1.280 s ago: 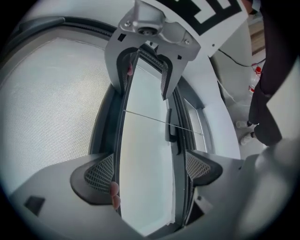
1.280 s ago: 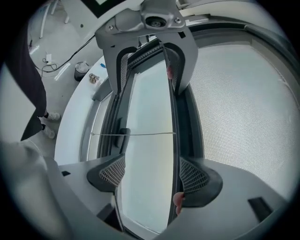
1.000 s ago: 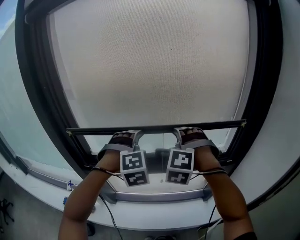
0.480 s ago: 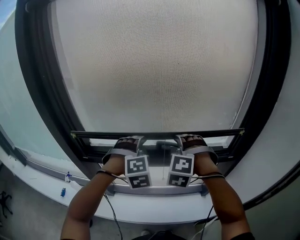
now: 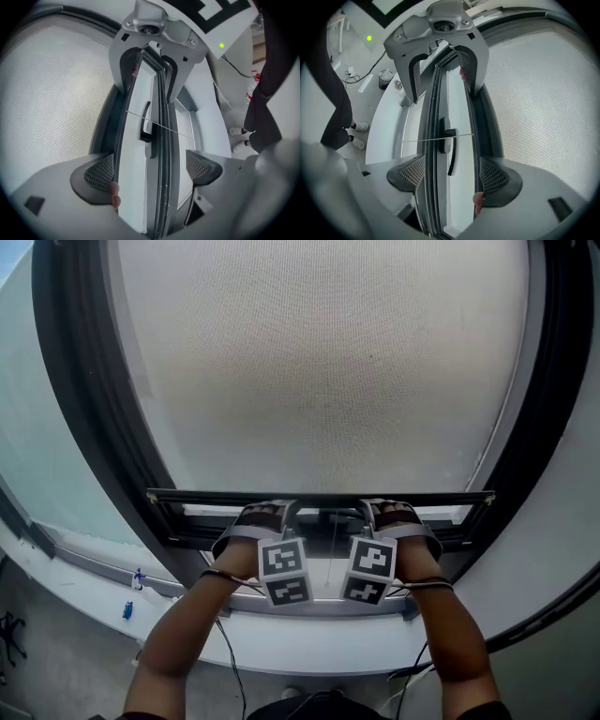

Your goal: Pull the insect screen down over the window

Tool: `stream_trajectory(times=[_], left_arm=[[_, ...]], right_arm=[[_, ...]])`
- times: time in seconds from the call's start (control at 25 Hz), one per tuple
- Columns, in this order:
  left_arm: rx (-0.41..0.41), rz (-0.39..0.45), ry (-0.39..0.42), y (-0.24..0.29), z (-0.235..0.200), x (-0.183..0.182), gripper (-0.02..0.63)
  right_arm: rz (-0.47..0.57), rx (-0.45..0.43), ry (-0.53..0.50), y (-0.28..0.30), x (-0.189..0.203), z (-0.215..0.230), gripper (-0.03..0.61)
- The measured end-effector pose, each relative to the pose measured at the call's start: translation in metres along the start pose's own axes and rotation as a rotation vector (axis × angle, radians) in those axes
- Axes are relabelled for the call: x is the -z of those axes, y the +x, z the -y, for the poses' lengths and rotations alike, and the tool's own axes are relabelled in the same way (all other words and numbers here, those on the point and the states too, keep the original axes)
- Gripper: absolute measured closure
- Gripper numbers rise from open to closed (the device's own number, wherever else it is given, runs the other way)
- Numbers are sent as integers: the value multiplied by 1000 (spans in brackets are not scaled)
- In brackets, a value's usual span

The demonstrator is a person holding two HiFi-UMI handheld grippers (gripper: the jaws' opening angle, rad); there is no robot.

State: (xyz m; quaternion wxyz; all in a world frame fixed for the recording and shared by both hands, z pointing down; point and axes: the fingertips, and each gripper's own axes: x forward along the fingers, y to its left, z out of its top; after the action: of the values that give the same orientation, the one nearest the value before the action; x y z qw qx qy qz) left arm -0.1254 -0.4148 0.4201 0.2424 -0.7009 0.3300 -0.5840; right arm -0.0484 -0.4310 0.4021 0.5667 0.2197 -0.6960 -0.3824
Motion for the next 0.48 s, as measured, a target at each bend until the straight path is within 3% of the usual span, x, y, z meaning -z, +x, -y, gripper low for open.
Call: stream_trajectory(times=[0.16, 0.48], left_arm=[[-6, -14, 25, 3, 7, 1, 129], [17, -64, 65, 42, 59, 16, 129]], right_arm=[[6, -14, 6, 1, 0, -6, 212], [13, -77, 25, 34, 3, -62, 213]])
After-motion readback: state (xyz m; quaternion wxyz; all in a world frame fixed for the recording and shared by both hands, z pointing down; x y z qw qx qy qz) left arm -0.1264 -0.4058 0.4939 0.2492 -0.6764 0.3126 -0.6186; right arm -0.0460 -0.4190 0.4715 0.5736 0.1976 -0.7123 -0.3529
